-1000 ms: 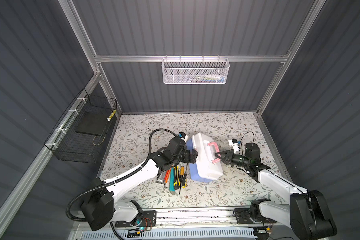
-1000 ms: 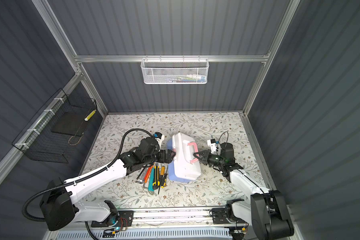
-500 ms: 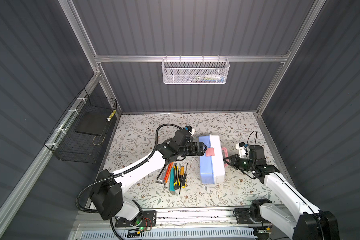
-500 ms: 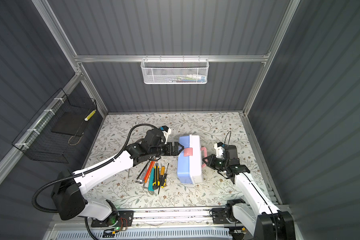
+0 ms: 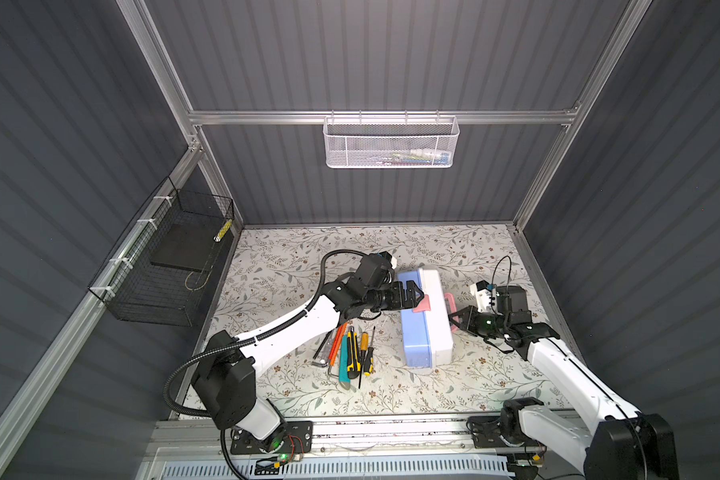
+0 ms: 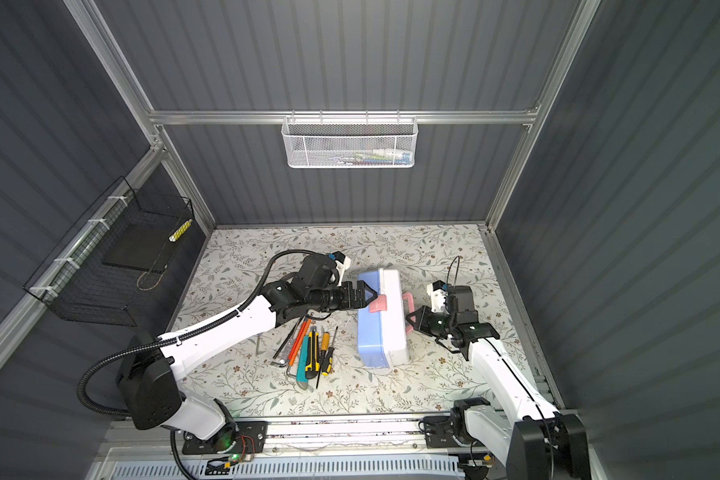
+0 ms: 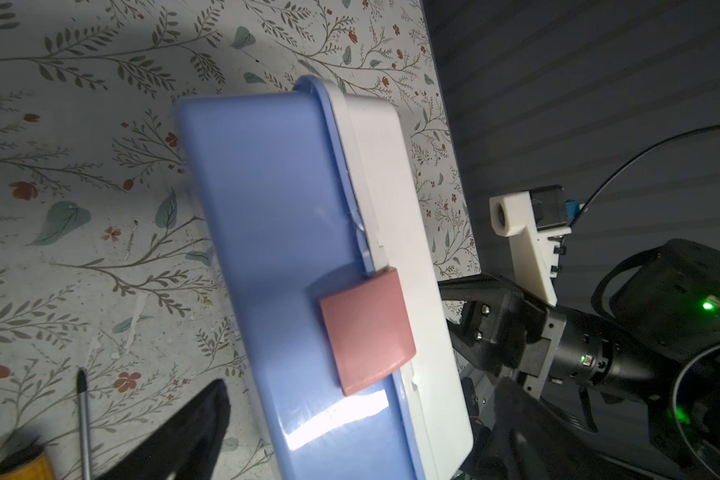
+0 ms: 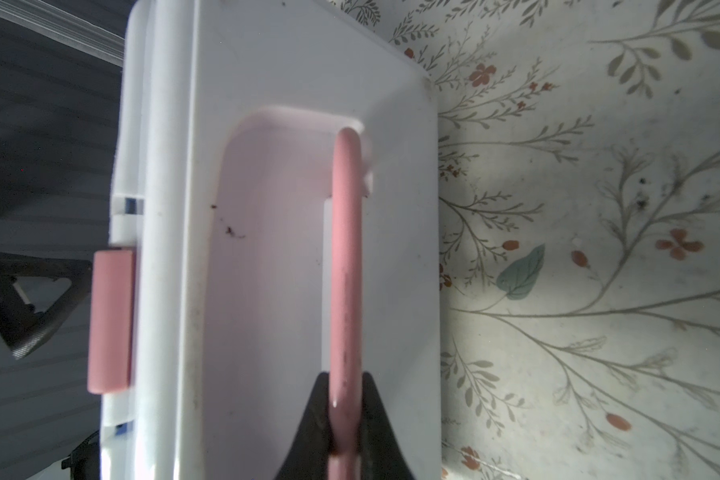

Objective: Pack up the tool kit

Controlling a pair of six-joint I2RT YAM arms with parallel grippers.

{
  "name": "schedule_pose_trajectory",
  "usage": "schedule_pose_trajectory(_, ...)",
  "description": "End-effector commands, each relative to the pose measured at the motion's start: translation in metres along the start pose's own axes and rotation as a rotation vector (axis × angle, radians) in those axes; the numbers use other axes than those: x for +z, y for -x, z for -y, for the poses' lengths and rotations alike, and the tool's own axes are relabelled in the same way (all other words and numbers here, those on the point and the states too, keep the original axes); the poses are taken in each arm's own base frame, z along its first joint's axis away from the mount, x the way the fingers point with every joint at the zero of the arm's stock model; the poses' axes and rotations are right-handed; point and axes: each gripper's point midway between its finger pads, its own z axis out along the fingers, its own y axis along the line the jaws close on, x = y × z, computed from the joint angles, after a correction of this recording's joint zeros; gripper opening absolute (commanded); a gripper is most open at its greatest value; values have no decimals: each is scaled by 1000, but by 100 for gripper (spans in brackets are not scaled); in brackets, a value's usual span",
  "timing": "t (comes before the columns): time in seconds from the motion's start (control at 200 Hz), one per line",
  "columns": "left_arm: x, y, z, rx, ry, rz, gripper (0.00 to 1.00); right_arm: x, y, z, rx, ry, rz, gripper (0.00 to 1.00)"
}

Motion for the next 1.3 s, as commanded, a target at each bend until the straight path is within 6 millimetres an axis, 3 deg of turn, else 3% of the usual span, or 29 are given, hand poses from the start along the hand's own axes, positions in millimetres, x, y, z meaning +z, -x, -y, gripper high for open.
schedule_pose_trajectory(0.0,10,0,15,3,-48,-28,99,-1,2,2,-10,-19,-6,0)
schedule_pose_trajectory(0.305,15,4,31,26,-82,-36,99,-1,1,1,-19,-19,-8,0)
schedule_pose_trajectory(0.38,8,3,25,59,-16,-55,100,-1,1,1,-20,-19,-10,0)
schedule_pose_trajectory(0.4,1,12,33,77,-14,-35,99,-1,1,1,-20,-20,-8,0)
schedule_pose_trajectory(0.52,-9,21,35,108,13,-6,99,-1,1,1,-24,-18,-10,0)
schedule_pose_trajectory(0.701,5,12,45,84,-50,-59,99,0,3,1,-28,-19,-9,0)
schedule_pose_trajectory(1.296,23,-8,21,-12,38,-127,100,1,10,-5,-47,10,23,0)
